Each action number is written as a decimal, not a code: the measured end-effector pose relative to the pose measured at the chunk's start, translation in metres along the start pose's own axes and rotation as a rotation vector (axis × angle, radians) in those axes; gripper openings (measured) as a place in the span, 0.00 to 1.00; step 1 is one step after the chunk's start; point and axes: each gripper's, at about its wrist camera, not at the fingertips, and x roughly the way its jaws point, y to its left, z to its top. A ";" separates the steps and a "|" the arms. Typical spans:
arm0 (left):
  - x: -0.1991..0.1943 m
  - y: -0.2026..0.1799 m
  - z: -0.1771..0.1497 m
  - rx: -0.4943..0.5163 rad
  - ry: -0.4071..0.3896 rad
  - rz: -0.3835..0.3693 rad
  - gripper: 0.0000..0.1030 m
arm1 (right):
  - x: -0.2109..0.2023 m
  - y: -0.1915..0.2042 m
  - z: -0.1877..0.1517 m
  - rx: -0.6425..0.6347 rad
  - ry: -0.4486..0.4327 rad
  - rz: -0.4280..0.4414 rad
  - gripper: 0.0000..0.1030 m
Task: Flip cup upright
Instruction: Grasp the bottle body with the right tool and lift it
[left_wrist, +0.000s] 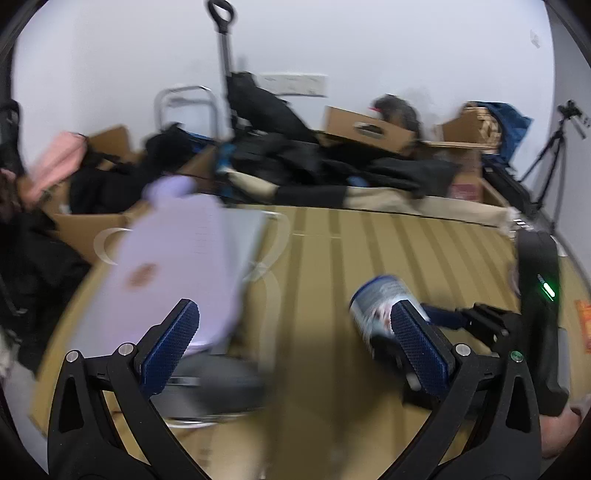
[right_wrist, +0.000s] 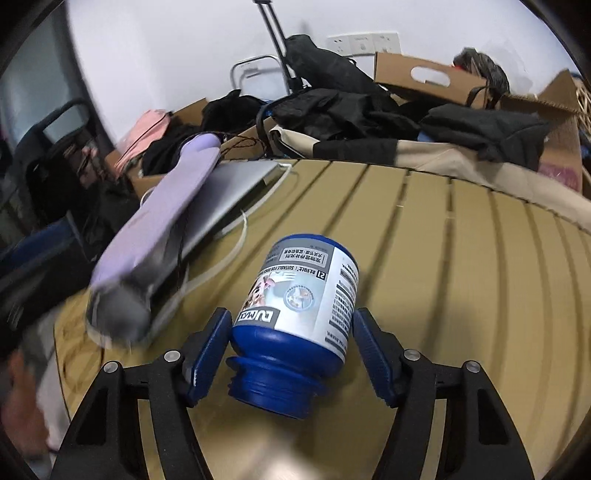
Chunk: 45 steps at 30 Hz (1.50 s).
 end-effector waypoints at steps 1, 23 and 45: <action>0.008 -0.010 0.001 -0.015 0.022 -0.040 1.00 | -0.013 -0.007 -0.007 -0.036 -0.002 0.001 0.69; 0.069 -0.114 -0.045 0.063 0.349 -0.105 0.35 | -0.103 -0.106 -0.093 0.066 -0.122 0.053 0.71; 0.063 -0.179 -0.045 0.270 0.480 -0.149 0.59 | -0.151 -0.157 -0.096 0.248 -0.171 0.055 0.71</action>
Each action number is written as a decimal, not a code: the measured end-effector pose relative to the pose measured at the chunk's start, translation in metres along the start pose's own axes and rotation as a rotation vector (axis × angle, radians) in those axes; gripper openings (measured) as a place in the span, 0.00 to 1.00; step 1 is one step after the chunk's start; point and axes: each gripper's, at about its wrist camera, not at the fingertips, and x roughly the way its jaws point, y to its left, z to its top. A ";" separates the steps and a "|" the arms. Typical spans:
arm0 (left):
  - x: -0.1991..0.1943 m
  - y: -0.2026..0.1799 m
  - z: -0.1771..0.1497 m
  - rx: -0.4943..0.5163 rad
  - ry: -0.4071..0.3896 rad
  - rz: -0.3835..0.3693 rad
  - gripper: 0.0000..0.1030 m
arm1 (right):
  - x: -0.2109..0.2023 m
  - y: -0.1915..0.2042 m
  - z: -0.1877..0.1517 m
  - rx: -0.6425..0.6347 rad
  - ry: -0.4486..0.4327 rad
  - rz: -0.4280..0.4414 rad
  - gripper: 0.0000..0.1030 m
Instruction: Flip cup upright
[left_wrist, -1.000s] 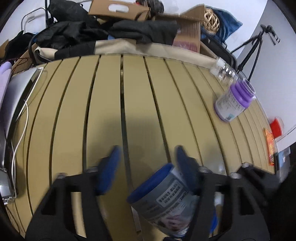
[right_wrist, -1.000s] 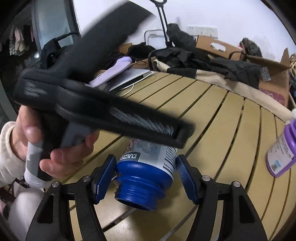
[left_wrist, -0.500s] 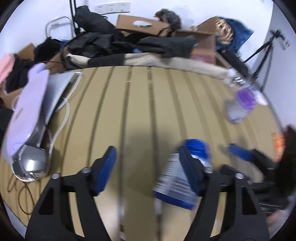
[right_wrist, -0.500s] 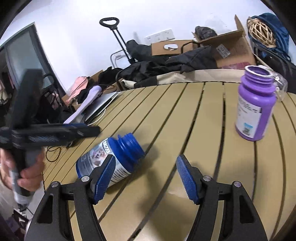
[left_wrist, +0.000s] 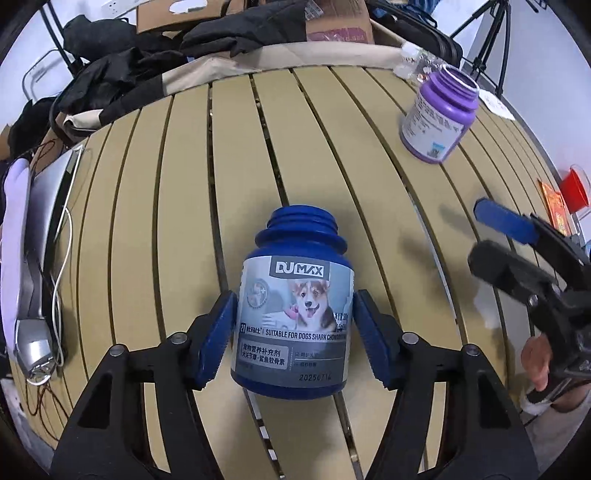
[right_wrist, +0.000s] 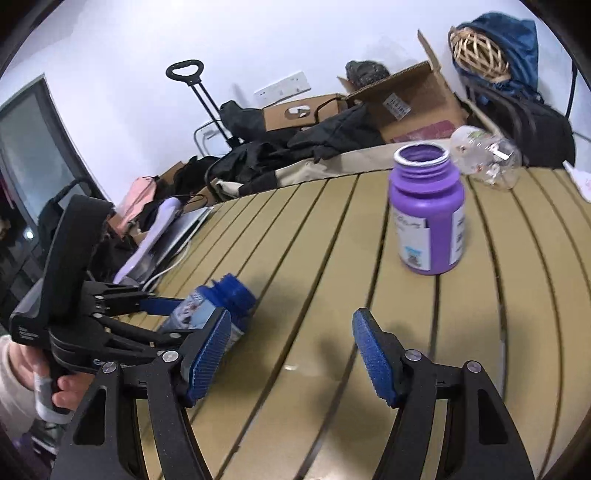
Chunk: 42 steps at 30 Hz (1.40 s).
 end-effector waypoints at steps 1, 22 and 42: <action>-0.006 0.003 0.003 -0.002 -0.042 0.004 0.59 | -0.002 0.002 0.003 -0.002 -0.004 0.008 0.71; -0.075 0.012 0.050 -0.049 -0.755 -0.079 0.58 | 0.086 0.010 0.177 0.139 0.343 0.468 0.67; -0.038 0.037 0.083 -0.098 -0.729 -0.224 0.60 | 0.124 0.005 0.204 -0.026 0.329 0.299 0.66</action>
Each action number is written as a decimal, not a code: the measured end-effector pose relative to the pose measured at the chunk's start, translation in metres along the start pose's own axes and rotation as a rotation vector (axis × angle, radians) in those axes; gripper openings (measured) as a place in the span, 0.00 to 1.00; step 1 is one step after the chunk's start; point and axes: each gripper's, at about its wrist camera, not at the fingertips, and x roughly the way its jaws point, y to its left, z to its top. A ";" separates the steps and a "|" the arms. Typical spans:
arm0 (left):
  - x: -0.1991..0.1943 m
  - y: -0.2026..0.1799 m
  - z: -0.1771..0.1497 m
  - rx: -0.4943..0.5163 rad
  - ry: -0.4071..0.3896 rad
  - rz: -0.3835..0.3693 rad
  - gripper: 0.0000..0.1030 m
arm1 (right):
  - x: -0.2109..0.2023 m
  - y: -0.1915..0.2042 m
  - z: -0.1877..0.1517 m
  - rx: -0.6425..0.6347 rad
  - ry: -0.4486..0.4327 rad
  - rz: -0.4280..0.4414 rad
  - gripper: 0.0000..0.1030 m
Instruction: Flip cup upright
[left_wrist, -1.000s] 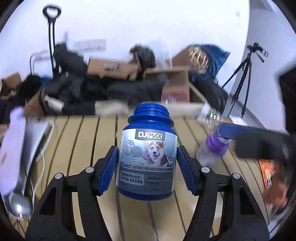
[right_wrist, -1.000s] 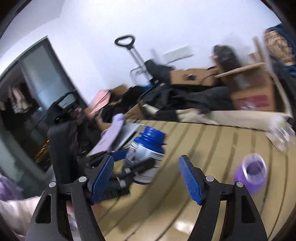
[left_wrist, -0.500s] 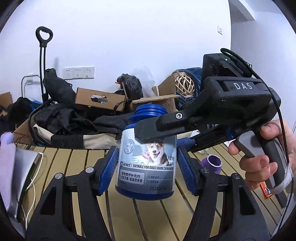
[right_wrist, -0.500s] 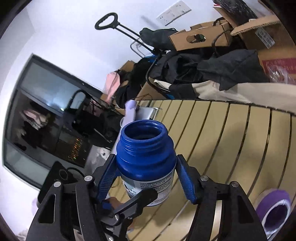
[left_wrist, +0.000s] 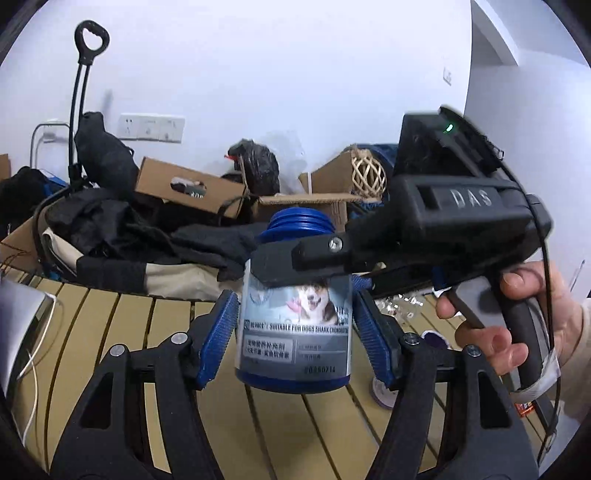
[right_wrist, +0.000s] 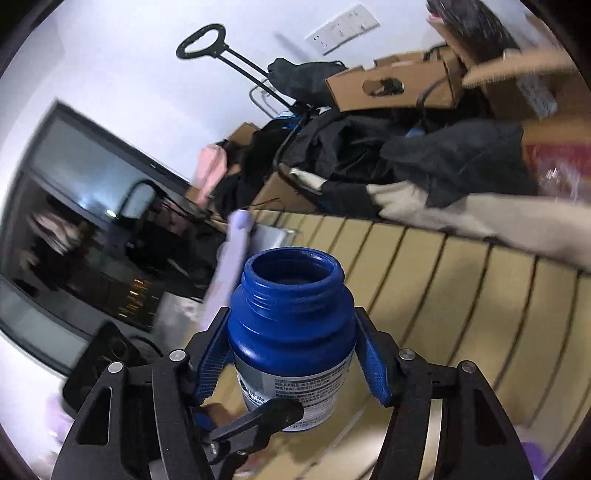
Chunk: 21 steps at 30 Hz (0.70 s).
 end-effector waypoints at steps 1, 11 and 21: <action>0.003 0.000 0.001 0.012 0.003 -0.004 0.60 | 0.000 0.009 -0.001 -0.089 -0.006 -0.092 0.66; 0.022 -0.002 0.011 0.118 -0.077 -0.023 0.58 | -0.007 0.046 -0.018 -0.561 -0.183 -0.236 0.66; 0.042 -0.001 0.000 0.157 -0.039 0.021 0.58 | 0.006 0.020 -0.018 -0.538 -0.205 -0.196 0.66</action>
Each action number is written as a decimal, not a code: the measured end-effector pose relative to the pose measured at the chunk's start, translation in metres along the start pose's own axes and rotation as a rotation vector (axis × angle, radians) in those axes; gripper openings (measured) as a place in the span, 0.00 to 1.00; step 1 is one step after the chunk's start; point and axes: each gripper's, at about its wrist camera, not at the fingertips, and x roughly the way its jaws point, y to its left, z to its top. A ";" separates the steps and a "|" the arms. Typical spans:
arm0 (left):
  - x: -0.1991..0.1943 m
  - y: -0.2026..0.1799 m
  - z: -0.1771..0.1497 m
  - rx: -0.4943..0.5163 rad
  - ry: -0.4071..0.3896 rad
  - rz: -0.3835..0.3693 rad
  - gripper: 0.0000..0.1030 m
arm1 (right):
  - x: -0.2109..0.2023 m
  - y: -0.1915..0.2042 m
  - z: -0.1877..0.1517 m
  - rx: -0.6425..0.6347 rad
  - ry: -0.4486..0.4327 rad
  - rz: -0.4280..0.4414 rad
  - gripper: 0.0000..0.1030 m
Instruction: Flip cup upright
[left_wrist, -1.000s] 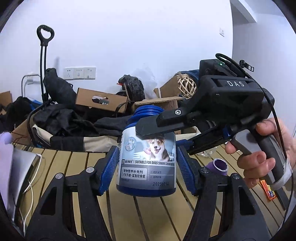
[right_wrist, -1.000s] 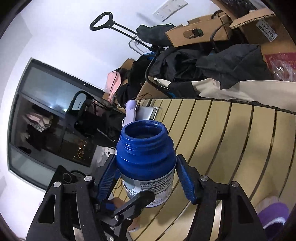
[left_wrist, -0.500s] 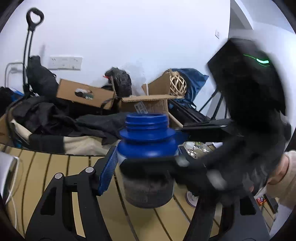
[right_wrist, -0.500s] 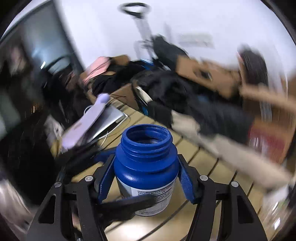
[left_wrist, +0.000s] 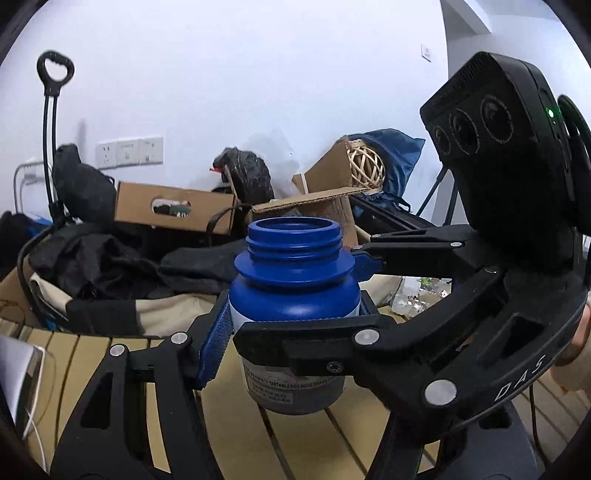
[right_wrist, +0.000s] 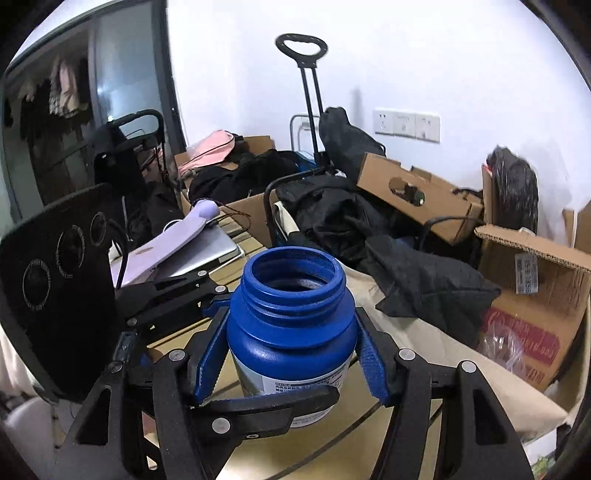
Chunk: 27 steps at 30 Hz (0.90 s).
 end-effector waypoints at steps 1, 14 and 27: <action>-0.005 -0.001 -0.002 0.011 -0.001 0.003 0.58 | -0.001 0.003 -0.001 0.001 -0.009 -0.003 0.66; -0.087 0.010 -0.056 -0.090 0.132 -0.023 0.55 | -0.011 0.125 -0.036 -0.114 -0.083 -0.208 0.66; -0.122 0.045 -0.105 -0.230 0.406 0.212 0.63 | 0.068 0.121 -0.065 0.029 0.160 -0.196 0.69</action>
